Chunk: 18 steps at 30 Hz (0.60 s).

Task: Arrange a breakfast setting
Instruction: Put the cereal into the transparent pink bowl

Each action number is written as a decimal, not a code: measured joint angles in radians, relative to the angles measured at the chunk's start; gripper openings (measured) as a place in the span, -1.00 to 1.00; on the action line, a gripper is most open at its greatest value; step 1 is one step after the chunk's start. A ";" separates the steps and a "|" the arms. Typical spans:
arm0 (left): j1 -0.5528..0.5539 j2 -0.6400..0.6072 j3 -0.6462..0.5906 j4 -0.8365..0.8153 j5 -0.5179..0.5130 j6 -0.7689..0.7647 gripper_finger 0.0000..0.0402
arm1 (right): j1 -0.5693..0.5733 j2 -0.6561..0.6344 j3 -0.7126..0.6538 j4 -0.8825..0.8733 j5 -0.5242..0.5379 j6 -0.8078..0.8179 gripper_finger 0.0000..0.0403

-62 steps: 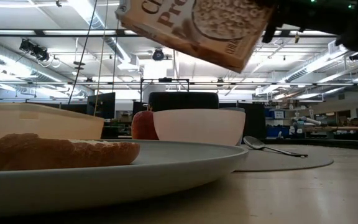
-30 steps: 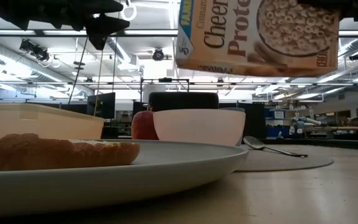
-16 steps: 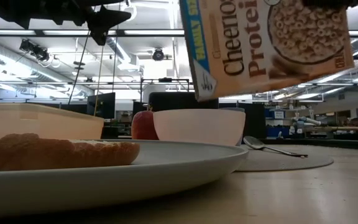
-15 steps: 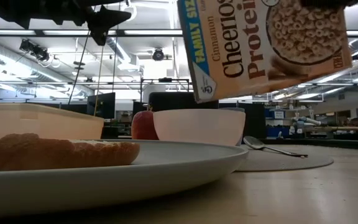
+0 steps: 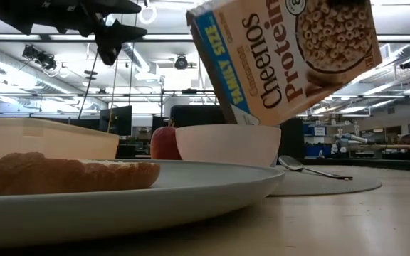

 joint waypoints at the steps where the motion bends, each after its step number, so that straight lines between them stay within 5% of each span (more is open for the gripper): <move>1: 0.000 0.000 0.000 0.000 0.000 -0.006 0.00 | 0.000 0.006 0.003 -0.005 0.000 -0.003 0.02; 18: 0.000 0.000 0.000 0.001 0.000 -0.009 0.00 | 0.054 0.021 0.014 0.034 0.009 -0.066 0.02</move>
